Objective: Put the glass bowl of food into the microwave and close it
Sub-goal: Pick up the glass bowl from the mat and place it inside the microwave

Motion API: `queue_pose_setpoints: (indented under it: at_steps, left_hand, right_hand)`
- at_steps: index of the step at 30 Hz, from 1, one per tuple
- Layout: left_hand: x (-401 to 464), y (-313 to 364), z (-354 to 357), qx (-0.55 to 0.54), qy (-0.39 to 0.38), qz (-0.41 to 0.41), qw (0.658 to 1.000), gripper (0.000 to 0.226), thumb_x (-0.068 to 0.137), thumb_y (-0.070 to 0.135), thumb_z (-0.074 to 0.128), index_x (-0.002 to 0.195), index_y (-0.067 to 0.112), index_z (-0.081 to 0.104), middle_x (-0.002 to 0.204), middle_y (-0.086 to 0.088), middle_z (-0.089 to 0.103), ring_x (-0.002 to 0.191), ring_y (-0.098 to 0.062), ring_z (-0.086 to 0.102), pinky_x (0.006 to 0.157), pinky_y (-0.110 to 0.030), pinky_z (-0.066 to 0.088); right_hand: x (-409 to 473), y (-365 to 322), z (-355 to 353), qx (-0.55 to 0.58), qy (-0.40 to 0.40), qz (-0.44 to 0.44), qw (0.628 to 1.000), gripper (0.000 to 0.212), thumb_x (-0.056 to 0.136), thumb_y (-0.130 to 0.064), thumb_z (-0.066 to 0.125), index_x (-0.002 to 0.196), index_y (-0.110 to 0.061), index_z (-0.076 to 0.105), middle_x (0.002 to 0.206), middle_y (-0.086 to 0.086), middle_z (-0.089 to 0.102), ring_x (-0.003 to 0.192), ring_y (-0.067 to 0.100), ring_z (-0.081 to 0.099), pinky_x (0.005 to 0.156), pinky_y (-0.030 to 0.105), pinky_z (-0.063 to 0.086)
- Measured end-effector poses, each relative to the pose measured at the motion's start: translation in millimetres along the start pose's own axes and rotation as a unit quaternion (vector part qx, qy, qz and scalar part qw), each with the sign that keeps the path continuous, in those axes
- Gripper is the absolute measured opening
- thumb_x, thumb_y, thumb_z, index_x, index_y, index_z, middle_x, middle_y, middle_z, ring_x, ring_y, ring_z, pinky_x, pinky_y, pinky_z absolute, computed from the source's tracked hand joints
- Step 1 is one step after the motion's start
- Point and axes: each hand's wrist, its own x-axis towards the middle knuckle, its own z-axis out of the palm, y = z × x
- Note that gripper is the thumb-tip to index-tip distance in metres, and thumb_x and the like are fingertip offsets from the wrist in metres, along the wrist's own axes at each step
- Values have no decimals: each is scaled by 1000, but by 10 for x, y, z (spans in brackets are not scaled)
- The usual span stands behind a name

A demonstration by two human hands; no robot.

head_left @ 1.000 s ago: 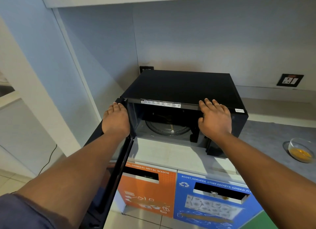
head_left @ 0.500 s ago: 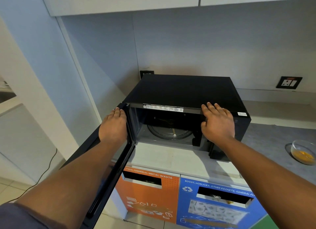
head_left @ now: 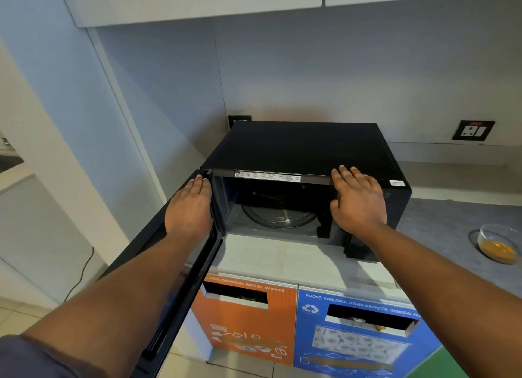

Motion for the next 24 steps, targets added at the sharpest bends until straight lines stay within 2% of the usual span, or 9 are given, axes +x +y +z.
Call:
queue_pose_setpoints:
  at_steps: [3,6,11,15,18,19,21,24]
  left_hand:
    - [-13,216,21,-45,24,28,998,76,93,14,61,160,7,27,168,-12,29,155,-27,27,126,-43,27]
    - [-16,595,77,-99,58,110,987,81,89,14,65,160,7,27,168,-12,30,156,-28,26,127,-44,25]
    - [5,1316,156,-201,88,206,954,81,86,9,64,160,7,29,168,-11,28,156,-27,24,127,-43,22]
    - [-11,1996,277,-268,78,286,917,83,85,4,63,160,8,28,169,-11,27,157,-26,22,127,-41,18]
    - [-70,2484,355,-308,69,351,882,80,86,3,61,160,8,28,169,-10,26,158,-24,20,128,-34,11]
    - [-104,2867,418,-327,60,383,862,80,85,2,59,159,7,30,168,-11,27,157,-25,22,129,-32,9]
    - [-161,3116,433,-352,55,408,841,76,85,0,57,158,3,34,167,-14,30,156,-27,25,129,-37,15]
    - [-215,3718,550,-428,30,400,810,72,91,-1,57,158,2,32,167,-14,30,157,-26,24,127,-44,23]
  right_hand:
    - [-53,5,0,28,12,-21,999,71,95,-33,52,159,-18,26,167,5,27,154,22,21,123,45,18]
    - [-214,44,7,66,43,-35,996,70,94,-28,51,158,-15,28,167,5,27,155,21,20,123,43,14]
    - [-505,259,84,103,73,-21,992,71,90,-26,49,158,-14,29,168,6,24,156,22,14,124,49,21]
    - [-821,704,101,107,100,19,989,74,88,-23,50,158,-11,27,168,8,21,156,25,14,124,45,14]
    - [-1045,1078,127,119,110,63,985,75,89,-17,55,158,-10,26,168,9,22,155,27,18,123,46,16]
    - [-1189,1383,158,117,109,96,982,74,90,-17,55,158,-10,26,168,9,22,155,27,18,122,47,17]
    - [-1285,1552,150,133,117,107,978,72,92,-18,53,158,-8,26,168,10,20,155,28,17,122,47,16]
    - [-1455,1953,164,167,123,157,966,71,95,-18,52,159,-8,23,168,8,16,156,25,11,123,45,11]
